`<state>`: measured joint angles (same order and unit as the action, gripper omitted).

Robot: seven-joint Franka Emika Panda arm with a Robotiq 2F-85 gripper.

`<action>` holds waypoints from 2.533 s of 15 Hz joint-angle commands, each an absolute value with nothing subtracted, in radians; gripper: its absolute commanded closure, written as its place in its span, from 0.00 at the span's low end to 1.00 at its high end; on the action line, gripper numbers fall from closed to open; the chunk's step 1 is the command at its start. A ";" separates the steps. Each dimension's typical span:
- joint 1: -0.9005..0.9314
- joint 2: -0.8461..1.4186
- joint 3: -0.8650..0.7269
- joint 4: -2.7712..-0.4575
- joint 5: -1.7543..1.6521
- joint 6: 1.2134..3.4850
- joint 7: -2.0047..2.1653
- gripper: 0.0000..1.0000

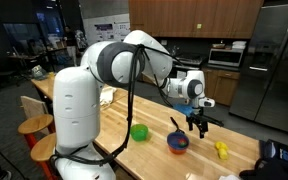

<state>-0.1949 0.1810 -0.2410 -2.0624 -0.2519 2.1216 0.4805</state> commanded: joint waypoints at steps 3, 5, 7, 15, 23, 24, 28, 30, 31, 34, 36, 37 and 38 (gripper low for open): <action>-0.196 0.135 -0.257 -2.151 -0.312 2.199 0.438 0.00; -0.197 0.105 -0.254 -2.188 -0.322 2.214 0.434 0.00; -0.196 0.094 -0.253 -2.196 -0.323 2.215 0.431 0.00; -0.197 0.091 -0.252 -2.198 -0.323 2.217 0.426 0.00; -0.196 0.079 -0.250 -2.207 -0.324 2.223 0.426 0.00; -0.194 0.076 -0.249 -2.213 -0.328 2.227 0.429 0.00; -0.195 0.092 -0.248 -2.198 -0.322 2.217 0.425 0.00; -0.195 0.092 -0.248 -2.198 -0.322 2.217 0.425 0.00; -0.195 0.093 -0.248 -2.199 -0.324 2.217 0.428 0.00; -0.195 0.102 -0.250 -2.197 -0.324 2.221 0.431 0.00; -0.195 0.097 -0.250 -2.203 -0.325 2.223 0.428 0.00; -0.193 0.090 -0.249 -2.208 -0.327 2.223 0.426 0.00; -0.193 0.084 -0.248 -2.214 -0.328 2.227 0.425 0.00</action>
<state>-0.1937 0.1029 -0.2495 -2.1999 -0.3228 2.2189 0.4267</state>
